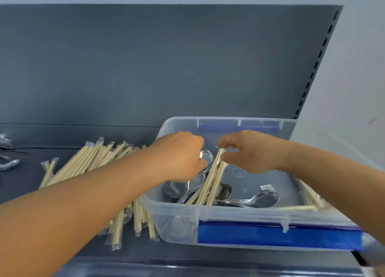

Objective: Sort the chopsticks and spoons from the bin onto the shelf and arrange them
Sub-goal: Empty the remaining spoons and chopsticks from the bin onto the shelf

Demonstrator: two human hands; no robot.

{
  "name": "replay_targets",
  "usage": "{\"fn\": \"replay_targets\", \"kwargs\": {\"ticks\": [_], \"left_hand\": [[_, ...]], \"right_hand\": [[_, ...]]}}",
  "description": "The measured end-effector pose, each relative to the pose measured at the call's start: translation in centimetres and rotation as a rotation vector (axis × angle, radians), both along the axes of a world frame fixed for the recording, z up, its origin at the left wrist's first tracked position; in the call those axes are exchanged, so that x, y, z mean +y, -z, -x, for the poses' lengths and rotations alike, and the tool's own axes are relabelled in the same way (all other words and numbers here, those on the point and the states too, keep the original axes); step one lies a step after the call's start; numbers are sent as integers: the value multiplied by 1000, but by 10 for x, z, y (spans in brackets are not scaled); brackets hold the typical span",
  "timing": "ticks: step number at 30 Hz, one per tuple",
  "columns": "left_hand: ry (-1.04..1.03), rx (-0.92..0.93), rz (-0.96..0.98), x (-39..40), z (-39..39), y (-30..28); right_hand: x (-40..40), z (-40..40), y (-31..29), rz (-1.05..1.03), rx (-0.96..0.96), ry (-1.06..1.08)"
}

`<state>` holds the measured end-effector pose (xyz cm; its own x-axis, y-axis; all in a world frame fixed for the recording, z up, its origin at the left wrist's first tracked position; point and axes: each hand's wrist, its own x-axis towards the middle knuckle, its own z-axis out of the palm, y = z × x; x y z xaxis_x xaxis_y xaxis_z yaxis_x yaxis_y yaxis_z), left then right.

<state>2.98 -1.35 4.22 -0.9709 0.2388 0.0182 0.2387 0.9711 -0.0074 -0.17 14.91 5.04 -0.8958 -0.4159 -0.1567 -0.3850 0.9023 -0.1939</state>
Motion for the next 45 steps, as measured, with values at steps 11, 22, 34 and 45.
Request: {"fn": "replay_targets", "kwargs": {"ticks": [11,22,34,45], "left_hand": [[-33,-376,187,57,37,53],[48,-354,-6,85,73,86],[-10,-278,-33,85,93,94],[-33,-364,63,76,95,88]], "right_hand": [[86,38,34,-101,-134,-81],[134,66,60,-290,-293,118],[117,67,76,28,-291,159],[95,68,77,-160,-251,206]]}}
